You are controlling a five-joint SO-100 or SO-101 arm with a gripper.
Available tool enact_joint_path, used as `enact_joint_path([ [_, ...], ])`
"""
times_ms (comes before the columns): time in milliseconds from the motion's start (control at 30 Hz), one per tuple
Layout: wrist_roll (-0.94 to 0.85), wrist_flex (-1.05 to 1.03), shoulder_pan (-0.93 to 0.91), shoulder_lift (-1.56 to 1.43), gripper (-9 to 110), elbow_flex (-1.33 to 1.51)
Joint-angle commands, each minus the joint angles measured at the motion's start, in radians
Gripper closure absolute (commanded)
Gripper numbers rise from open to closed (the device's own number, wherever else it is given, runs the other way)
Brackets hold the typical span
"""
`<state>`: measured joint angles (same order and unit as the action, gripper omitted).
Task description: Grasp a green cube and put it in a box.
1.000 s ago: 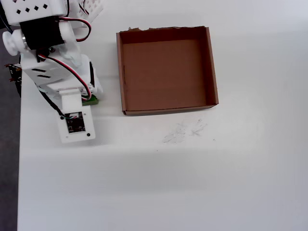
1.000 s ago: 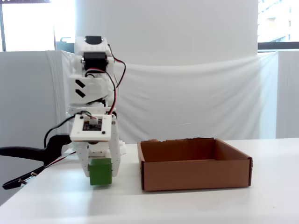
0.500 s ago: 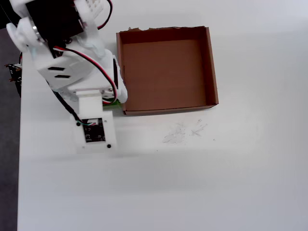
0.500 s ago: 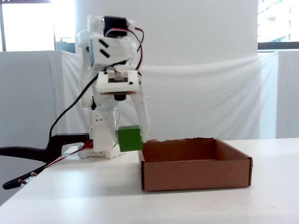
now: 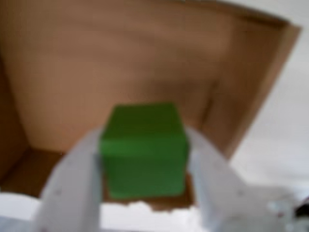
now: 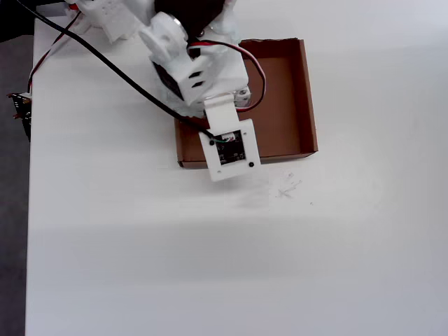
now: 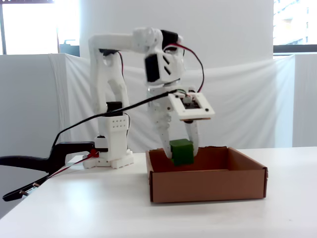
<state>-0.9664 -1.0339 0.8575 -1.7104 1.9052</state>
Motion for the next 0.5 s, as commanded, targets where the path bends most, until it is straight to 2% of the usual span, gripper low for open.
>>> enact_joint_path([
  [0,0.008,0.020,0.066,-0.002,87,0.025],
  [200,0.051,0.071,0.130,0.028,86,0.101],
  [333,0.060,0.212,0.167,0.012,85,0.235],
  [467,0.060,0.130,0.178,0.005,80,0.225],
])
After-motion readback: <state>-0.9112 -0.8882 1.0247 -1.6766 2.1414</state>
